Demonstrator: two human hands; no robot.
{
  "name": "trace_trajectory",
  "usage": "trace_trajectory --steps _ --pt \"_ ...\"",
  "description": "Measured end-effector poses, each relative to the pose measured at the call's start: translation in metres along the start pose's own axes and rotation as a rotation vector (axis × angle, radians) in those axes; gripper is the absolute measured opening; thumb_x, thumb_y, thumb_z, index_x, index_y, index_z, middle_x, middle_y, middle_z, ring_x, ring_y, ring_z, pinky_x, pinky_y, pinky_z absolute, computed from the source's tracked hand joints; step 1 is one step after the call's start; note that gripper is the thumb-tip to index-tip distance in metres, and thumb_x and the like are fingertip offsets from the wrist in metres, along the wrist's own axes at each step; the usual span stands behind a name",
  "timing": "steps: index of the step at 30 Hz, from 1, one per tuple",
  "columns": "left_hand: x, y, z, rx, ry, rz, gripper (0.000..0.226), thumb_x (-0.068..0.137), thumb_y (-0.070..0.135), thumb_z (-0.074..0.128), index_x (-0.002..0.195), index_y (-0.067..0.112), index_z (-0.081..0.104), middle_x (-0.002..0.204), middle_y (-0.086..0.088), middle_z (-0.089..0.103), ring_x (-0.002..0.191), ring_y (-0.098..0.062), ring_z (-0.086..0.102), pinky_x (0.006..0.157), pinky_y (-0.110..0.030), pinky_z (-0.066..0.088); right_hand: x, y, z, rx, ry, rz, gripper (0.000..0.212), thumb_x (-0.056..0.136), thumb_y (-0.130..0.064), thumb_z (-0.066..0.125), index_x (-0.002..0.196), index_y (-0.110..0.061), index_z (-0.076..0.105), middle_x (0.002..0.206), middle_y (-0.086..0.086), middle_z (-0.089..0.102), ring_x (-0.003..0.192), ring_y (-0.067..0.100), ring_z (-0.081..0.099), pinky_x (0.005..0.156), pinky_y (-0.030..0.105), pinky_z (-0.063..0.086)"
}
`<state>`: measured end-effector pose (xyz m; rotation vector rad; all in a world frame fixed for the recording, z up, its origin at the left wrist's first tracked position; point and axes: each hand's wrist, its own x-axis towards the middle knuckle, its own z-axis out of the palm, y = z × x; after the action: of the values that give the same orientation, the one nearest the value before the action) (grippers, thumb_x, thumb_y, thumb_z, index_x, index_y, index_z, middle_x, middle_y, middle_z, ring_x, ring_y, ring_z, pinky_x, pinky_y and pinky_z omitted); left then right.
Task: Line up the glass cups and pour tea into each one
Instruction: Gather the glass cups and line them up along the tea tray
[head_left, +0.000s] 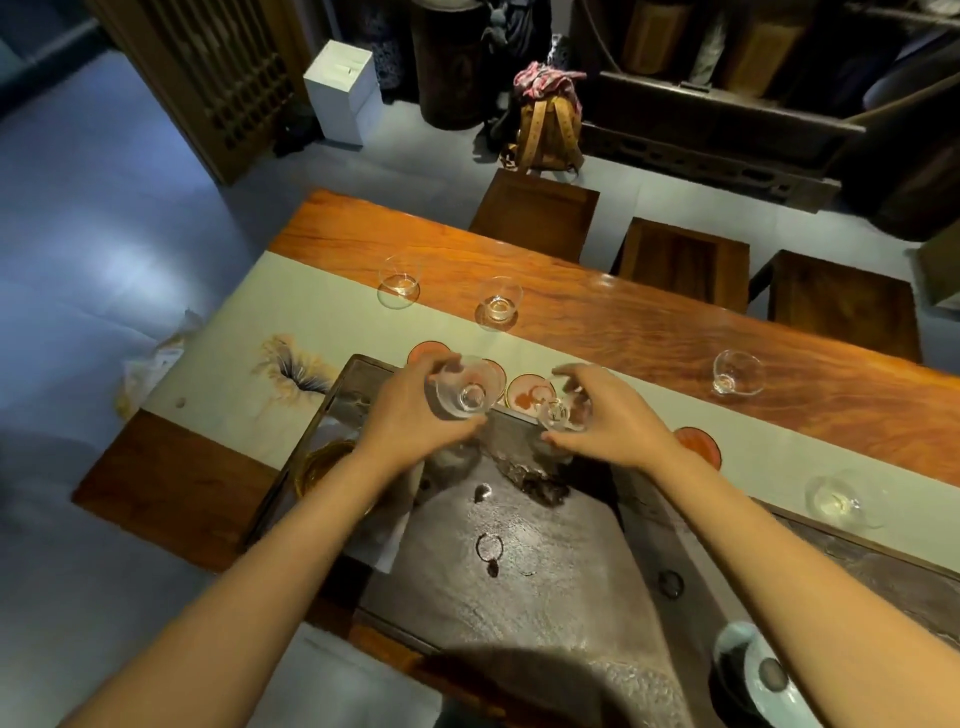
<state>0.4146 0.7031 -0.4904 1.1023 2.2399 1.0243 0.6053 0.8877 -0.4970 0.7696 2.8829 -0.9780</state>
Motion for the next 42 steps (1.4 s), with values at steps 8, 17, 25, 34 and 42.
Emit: trace_trajectory --steps 8,17,25,34,42 --pt "0.091 -0.052 -0.045 0.156 -0.154 0.007 0.074 0.058 0.04 0.087 0.122 0.025 0.055 0.119 0.006 0.065 0.109 -0.013 0.059 0.087 -0.026 0.045 0.089 -0.016 0.009 -0.048 -0.006 -0.036 0.08 0.076 -0.046 0.081 0.142 -0.022 0.044 0.128 0.004 0.057 0.101 0.014 0.055 0.085 0.035 0.049" --pt "0.14 -0.097 -0.038 0.095 -0.291 0.003 0.071 0.055 0.047 0.084 0.118 0.032 0.054 0.109 0.017 0.063 0.102 -0.005 0.061 0.089 -0.029 0.052 0.124 -0.013 0.05 -0.007 0.007 0.038 0.078 0.076 -0.047 0.081 0.14 -0.021 0.044 0.135 0.004 0.057 0.112 0.017 0.058 0.087 0.037 0.051" --pt "0.148 -0.111 -0.039 0.113 -0.35 -0.037 0.075 0.052 0.046 0.088 0.117 0.035 0.053 0.11 0.018 0.061 0.098 0.0 0.059 0.077 -0.017 0.047 0.132 -0.015 0.066 0.011 -0.032 0.06 0.083 0.075 -0.047 0.081 0.143 -0.02 0.042 0.135 0.006 0.054 0.119 0.021 0.056 0.093 0.042 0.051" --pt "0.143 -0.118 -0.029 0.076 -0.334 -0.007 0.073 0.053 0.043 0.09 0.116 0.031 0.056 0.111 0.013 0.064 0.098 -0.001 0.061 0.077 -0.014 0.046 0.125 -0.01 0.082 0.078 0.057 0.125 0.084 0.07 -0.05 0.084 0.139 -0.023 0.045 0.13 0.004 0.056 0.114 0.021 0.059 0.092 0.04 0.052" --pt "0.143 -0.119 -0.029 0.071 -0.364 0.014 0.073 0.052 0.044 0.09 0.116 0.031 0.055 0.112 0.011 0.064 0.098 -0.003 0.061 0.08 -0.02 0.048 0.124 -0.014 0.086 0.083 0.045 0.142 0.086 0.07 -0.057 0.082 0.138 -0.021 0.044 0.125 0.004 0.055 0.111 0.021 0.058 0.089 0.038 0.051"
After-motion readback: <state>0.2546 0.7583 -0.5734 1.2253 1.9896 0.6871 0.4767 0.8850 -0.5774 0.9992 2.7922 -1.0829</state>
